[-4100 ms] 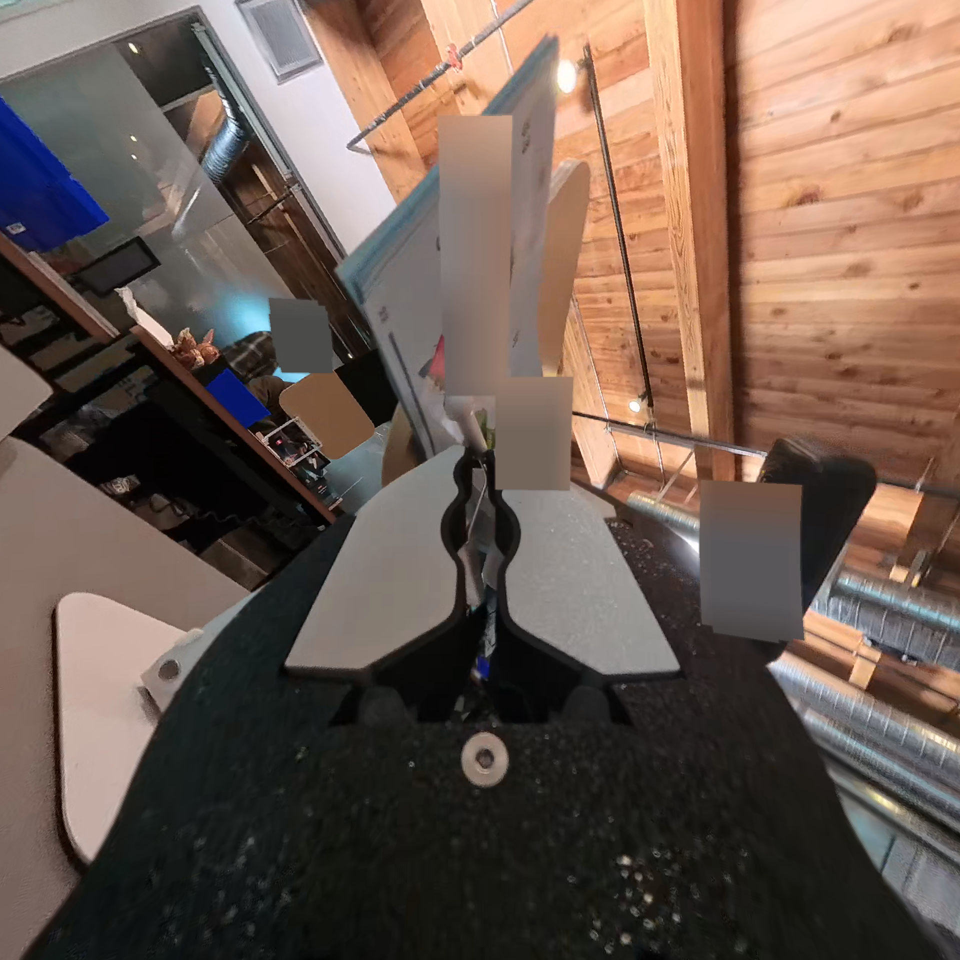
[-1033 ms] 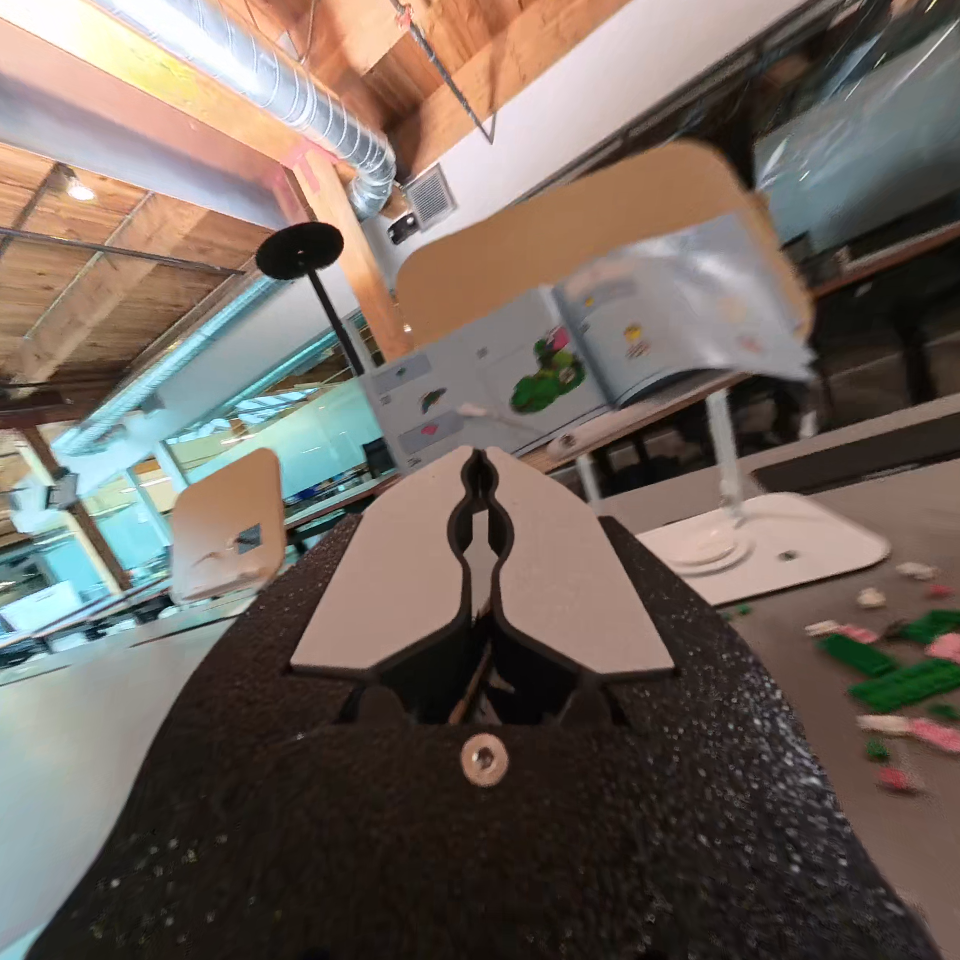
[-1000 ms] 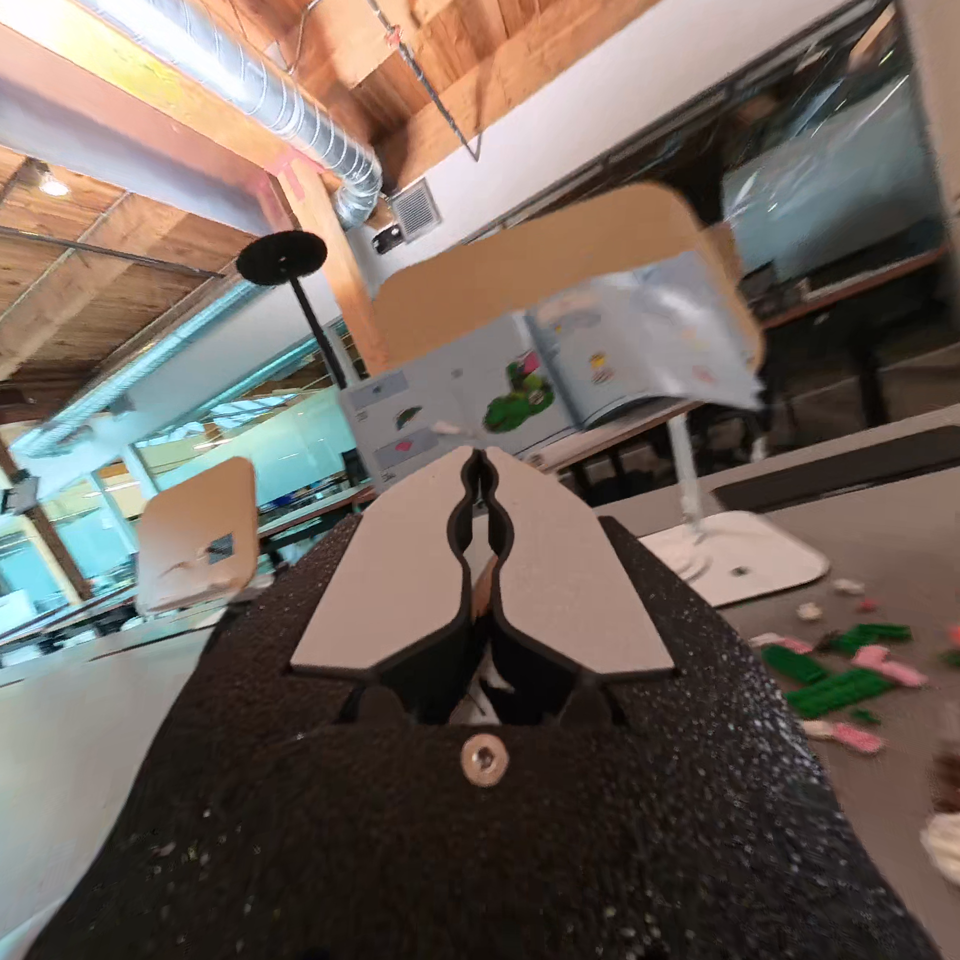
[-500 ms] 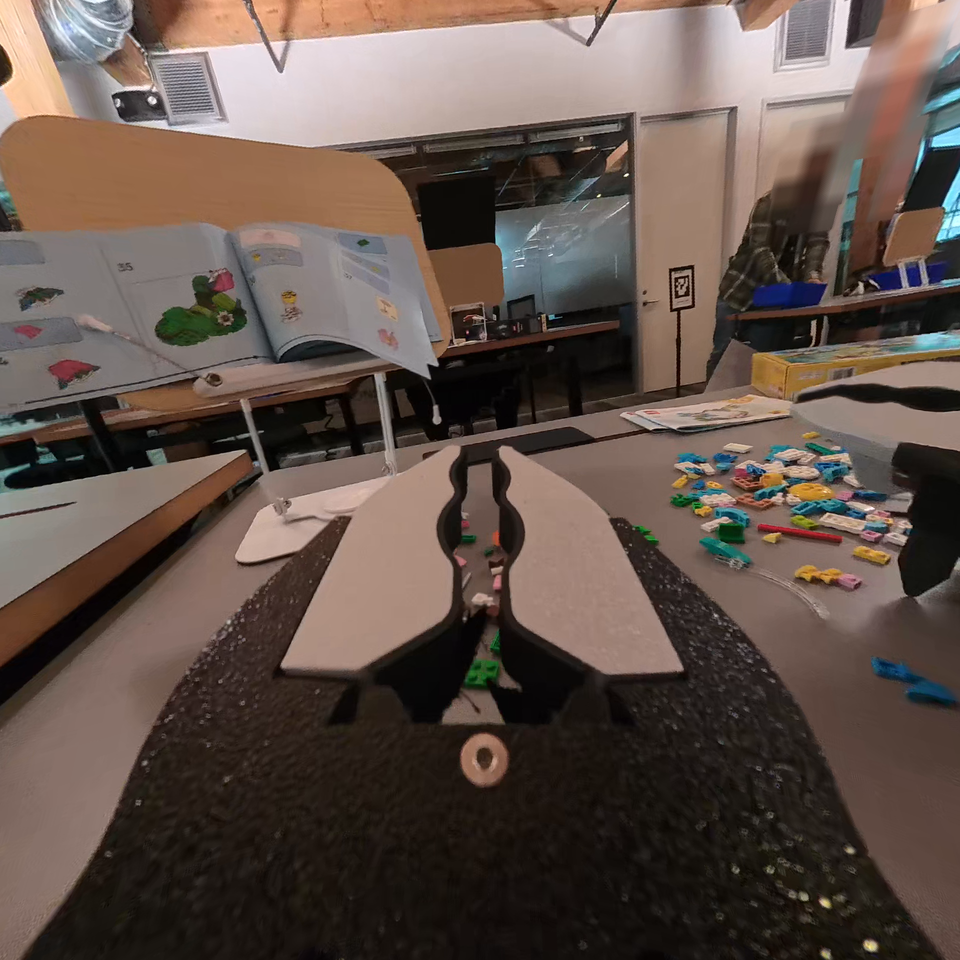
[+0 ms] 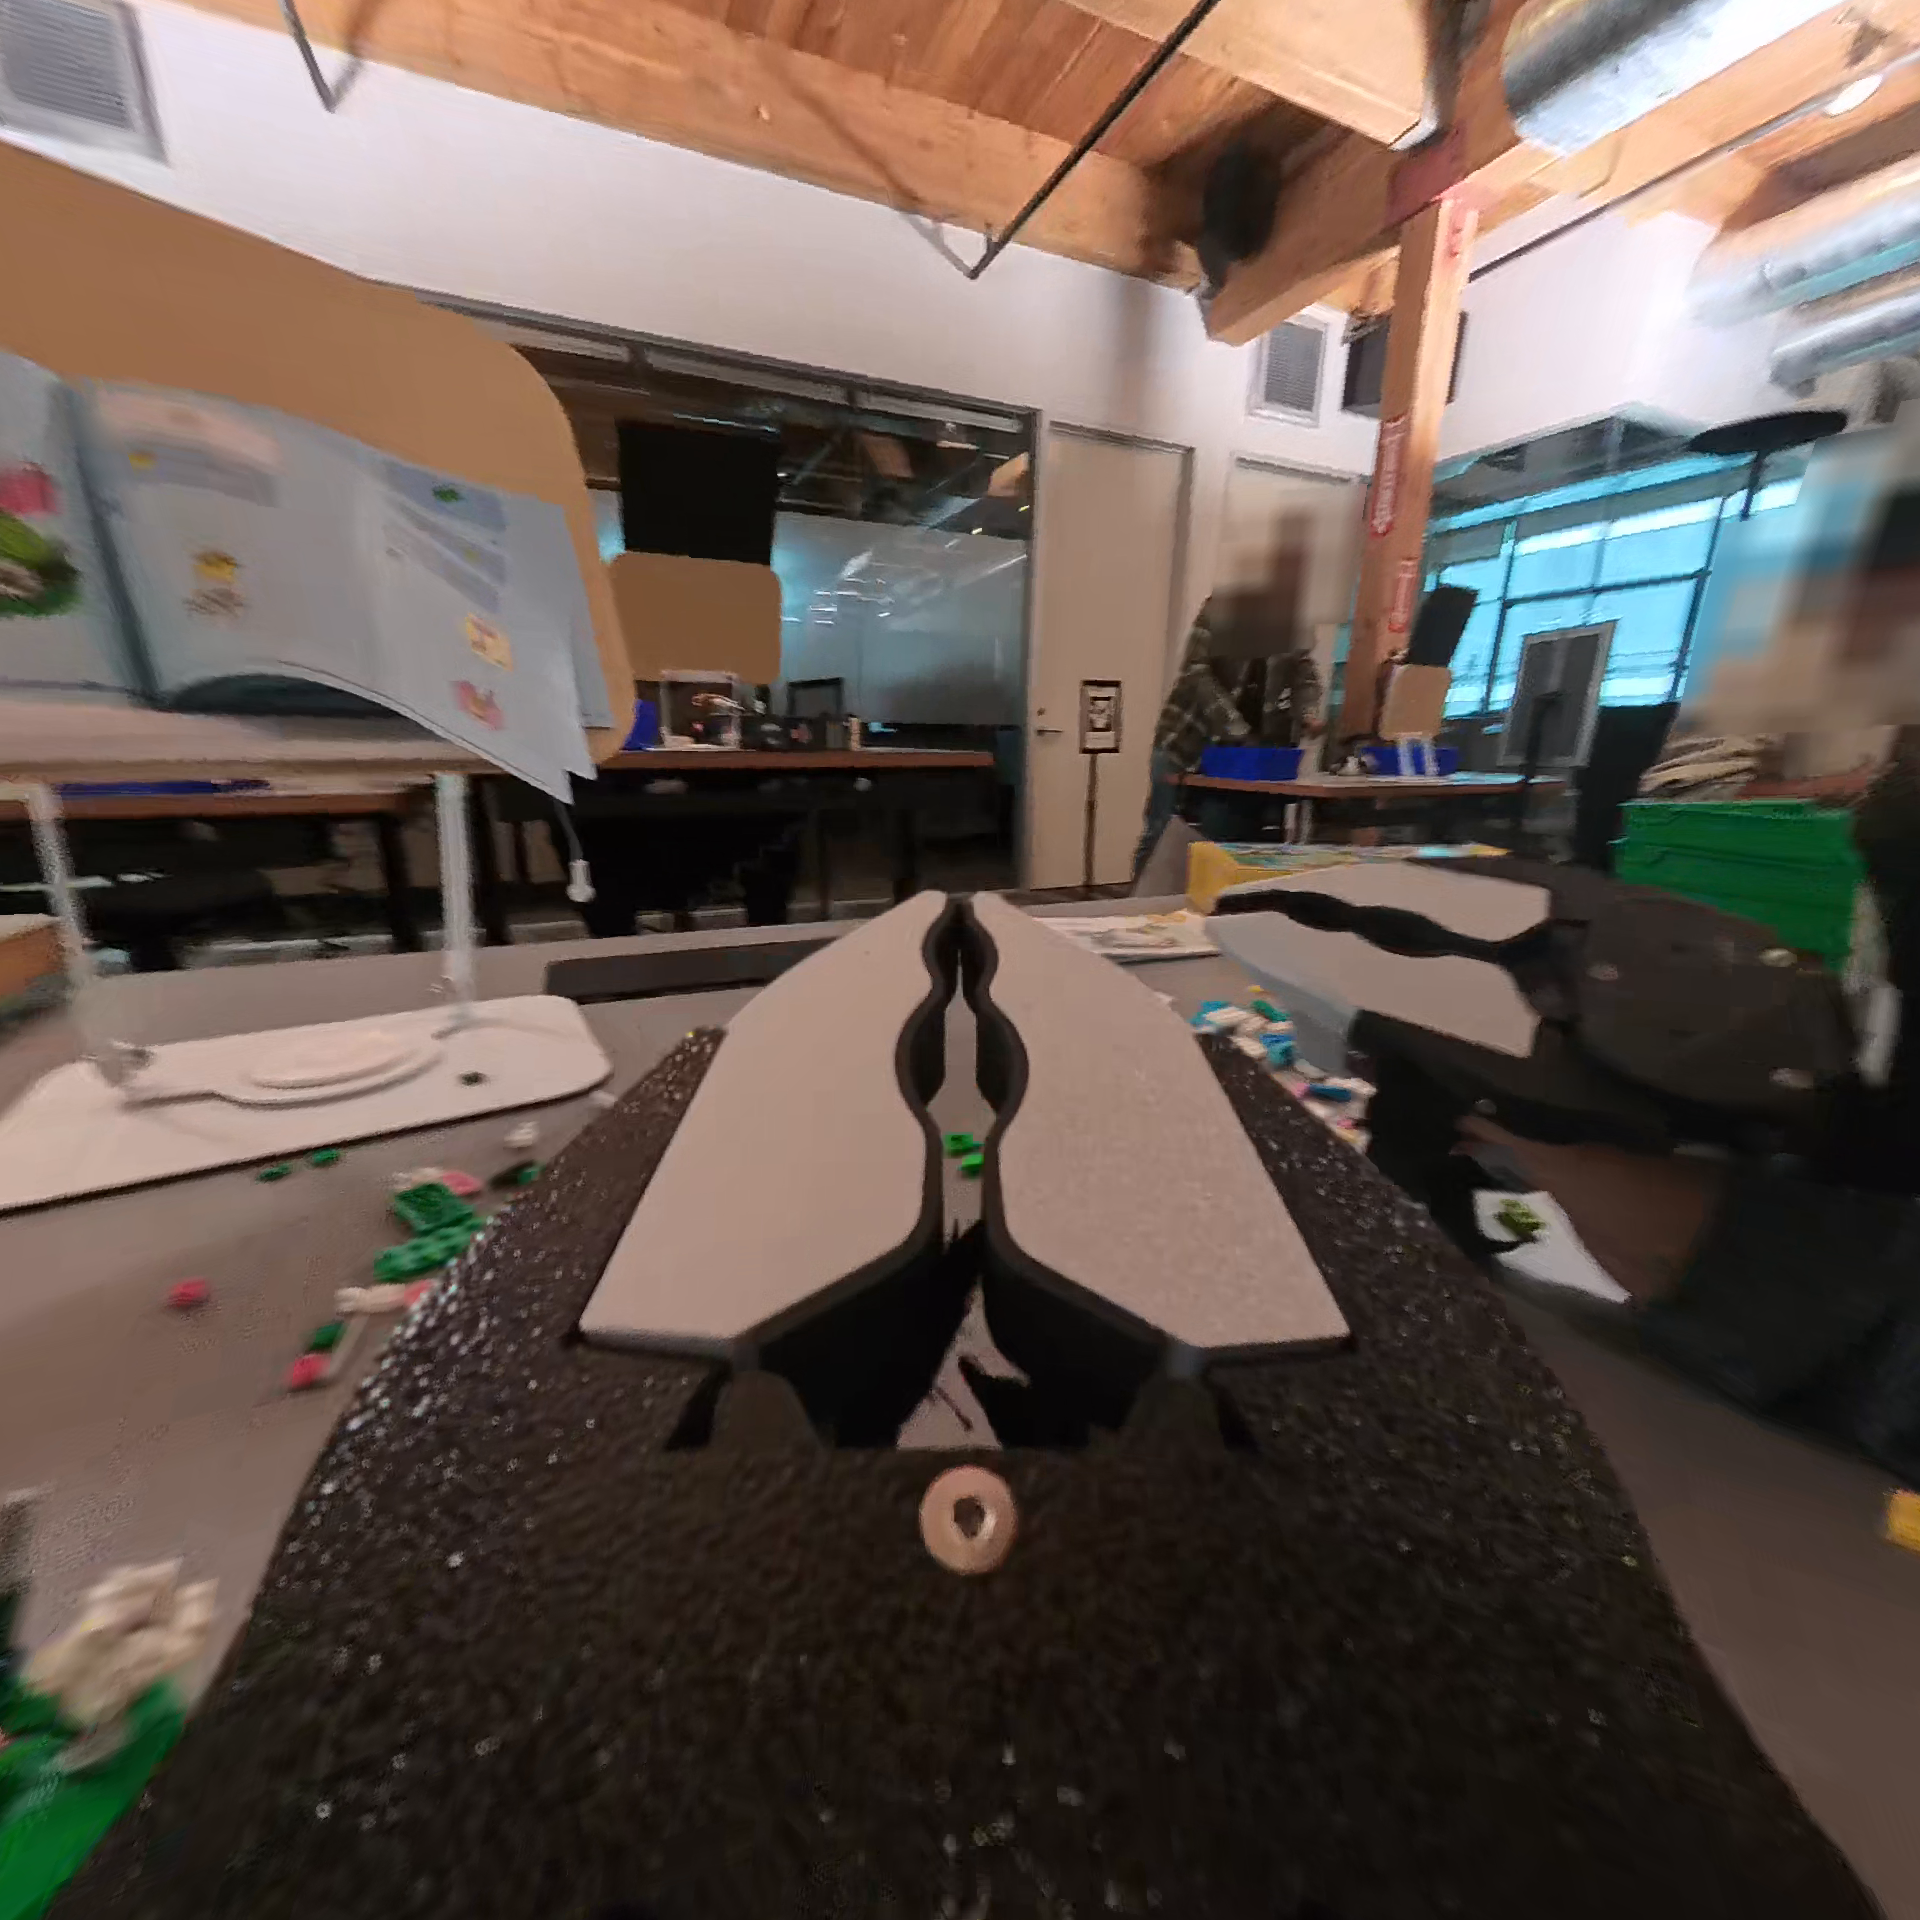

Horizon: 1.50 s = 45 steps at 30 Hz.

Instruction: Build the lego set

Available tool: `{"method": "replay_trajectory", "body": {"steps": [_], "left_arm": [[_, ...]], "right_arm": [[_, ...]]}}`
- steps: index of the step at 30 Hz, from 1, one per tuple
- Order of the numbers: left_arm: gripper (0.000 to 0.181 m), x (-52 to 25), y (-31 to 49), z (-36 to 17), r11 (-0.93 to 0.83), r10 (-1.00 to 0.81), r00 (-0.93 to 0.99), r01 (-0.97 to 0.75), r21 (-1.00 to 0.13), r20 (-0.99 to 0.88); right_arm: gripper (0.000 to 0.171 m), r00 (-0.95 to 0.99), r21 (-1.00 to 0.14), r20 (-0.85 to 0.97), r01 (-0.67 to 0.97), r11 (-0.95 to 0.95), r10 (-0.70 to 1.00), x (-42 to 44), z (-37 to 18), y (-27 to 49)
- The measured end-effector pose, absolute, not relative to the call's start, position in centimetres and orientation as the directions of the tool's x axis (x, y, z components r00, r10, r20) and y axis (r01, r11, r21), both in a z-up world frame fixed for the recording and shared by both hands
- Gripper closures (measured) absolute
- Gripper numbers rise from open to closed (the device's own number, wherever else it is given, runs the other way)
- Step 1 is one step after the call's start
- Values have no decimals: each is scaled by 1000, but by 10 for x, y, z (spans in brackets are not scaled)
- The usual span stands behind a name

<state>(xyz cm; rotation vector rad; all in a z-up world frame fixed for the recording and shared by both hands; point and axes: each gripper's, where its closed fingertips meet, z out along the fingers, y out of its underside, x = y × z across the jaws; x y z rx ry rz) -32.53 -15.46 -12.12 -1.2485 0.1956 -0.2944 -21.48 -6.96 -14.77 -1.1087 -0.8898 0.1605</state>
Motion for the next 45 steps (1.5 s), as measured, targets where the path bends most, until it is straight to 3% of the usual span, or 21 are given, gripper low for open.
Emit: {"method": "replay_trajectory", "body": {"steps": [3, 7, 14, 18, 25, 29, 32, 37, 39, 43, 45], "left_arm": [[181, -306, -168, -109, 367, -405, 914, 164, -916, 1], [181, -298, -180, -100, 465, -372, 920, 67, -883, -126], [181, -300, -179, -102, 446, -384, 919, 102, -889, -87], [181, -306, -173, -105, 450, -333, 928, 3, -893, -165], [181, -334, -164, -111, 377, -319, 946, 73, -924, -55], [181, -357, -156, -117, 336, -232, 968, -17, -942, -100], [181, -371, -150, -123, 290, -160, 960, -177, -941, -229], [181, -348, -143, -139, 233, -236, 913, -280, -931, -334], [181, -331, -148, -137, 279, -215, 856, -407, -870, -469], [181, -273, -163, -148, 400, -203, 614, -659, -637, -763], [181, -251, -163, -158, 375, -301, 618, -623, -686, -726]], "right_arm": [[167, 626, -792, 595, 350, 500, 504, -220, -150, -75], [171, 619, -762, 641, 442, 474, 454, -217, -158, -68], [171, 688, -856, 508, 338, 390, 518, -203, -157, -59], [171, 706, -887, 453, 300, 350, 545, -199, -158, -55], [171, 708, -896, 436, 281, 345, 556, -199, -157, -56], [171, 716, -873, 475, 309, 378, 512, -191, -147, -54], [171, 755, -812, 541, 354, 465, 370, -165, -123, -51], [171, 862, -869, 400, 249, 427, 311, -112, -100, -38], [171, 888, -890, 349, 214, 402, 300, -96, -100, -32], [171, 899, -917, 296, 173, 359, 322, -89, -107, -26], [171, 889, -922, 295, 168, 349, 352, -95, -111, -26]]}}
